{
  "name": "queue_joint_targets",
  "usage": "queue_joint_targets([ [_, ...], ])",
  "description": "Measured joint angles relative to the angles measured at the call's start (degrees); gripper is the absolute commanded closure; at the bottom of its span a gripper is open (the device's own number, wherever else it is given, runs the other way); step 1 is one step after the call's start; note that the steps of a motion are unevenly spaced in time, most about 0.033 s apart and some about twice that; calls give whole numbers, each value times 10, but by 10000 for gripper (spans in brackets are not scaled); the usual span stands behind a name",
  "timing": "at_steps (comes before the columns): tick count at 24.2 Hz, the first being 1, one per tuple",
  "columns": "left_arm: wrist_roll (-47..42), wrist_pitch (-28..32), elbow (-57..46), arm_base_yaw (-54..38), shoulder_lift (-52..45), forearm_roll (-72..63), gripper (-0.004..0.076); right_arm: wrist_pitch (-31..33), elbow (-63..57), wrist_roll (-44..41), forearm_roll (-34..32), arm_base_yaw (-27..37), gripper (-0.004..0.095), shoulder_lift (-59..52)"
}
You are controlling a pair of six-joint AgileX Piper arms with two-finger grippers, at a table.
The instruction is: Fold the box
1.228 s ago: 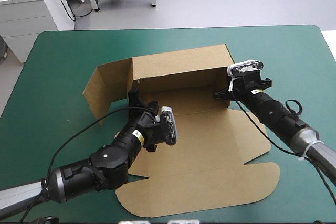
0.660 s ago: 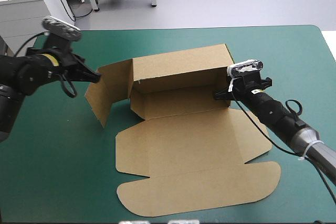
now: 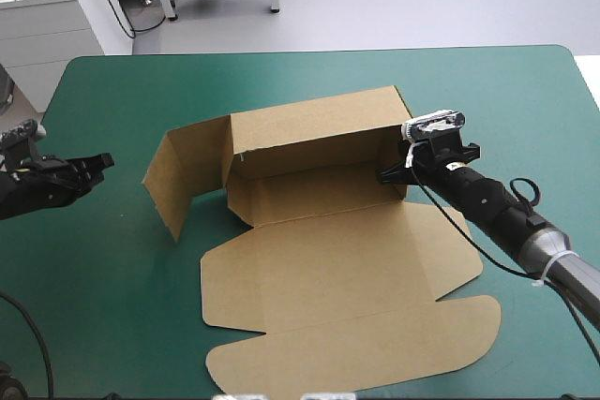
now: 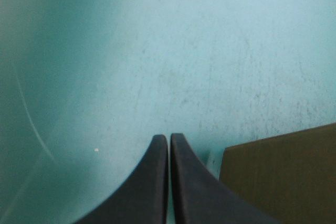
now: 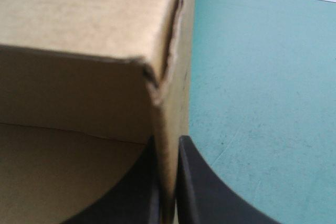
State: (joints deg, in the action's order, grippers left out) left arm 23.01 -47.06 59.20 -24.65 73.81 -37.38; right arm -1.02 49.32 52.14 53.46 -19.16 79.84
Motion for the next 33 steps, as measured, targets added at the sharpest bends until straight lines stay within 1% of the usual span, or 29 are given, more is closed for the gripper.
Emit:
queue_joint_targets([
  [6, -2, 28, -47, -2, 0, -14, 732, 56, 4, -42, -1, 0, 919, 0],
  [8, -2, 41, -49, -2, 0, -21, 732, 87, 18, -62, -8, 0, 919, 0],
  [9, -2, 48, -49, -2, 0, -26, 732, 119, 40, -83, -17, 6, 904, 0],
  [10, -2, 52, -50, -2, 0, -27, 732, 169, 67, -120, -36, 19, 904, 0],
  [12, -2, 52, -50, -2, 0, -28, 732, 217, 102, -176, -76, 37, 904, 0],
  [14, -2, 55, -50, -2, 0, -28, 732, 271, 138, -261, -137, 57, 905, 0],
  [17, -3, 65, -50, -2, 0, -33, 732, 346, 191, -366, -244, 73, 905, 0],
  [18, -3, 73, -50, -2, 0, -40, 732, 400, 227, -423, -305, 74, 906, 0],
  [19, -3, 79, -50, -2, 0, -43, 732, 456, 260, -465, -347, 74, 906, 0],
  [20, -3, 81, -50, -2, 0, -43, 732, 482, 277, -478, -360, 75, 906, 0],
  [21, -3, 83, -50, -2, 0, -45, 732, 524, 306, -493, -372, 75, 906, 0],
  [22, -3, 85, -50, -2, 0, -45, 732, 545, 318, -497, -373, 75, 905, 0],
  [23, -3, 86, -50, -2, 0, -46, 732, 588, 330, -502, -369, 75, 905, 0],
  [24, -3, 87, -50, -2, 0, -46, 732, 605, 331, -503, -368, 75, 905, 0],
  [25, -3, 87, -50, -2, 0, -47, 732, 648, 332, -504, -368, 75, 905, 0],
  [27, -3, 87, -50, -2, 0, -48, 732, 684, 332, -510, -377, 75, 906, 1],
  [29, -3, 86, -50, -2, 0, -49, 732, 711, 332, -514, -388, 73, 906, 5],
  [33, -3, 81, -50, -2, 0, -57, 732, 709, 309, -538, -432, 47, 907, 16],
])
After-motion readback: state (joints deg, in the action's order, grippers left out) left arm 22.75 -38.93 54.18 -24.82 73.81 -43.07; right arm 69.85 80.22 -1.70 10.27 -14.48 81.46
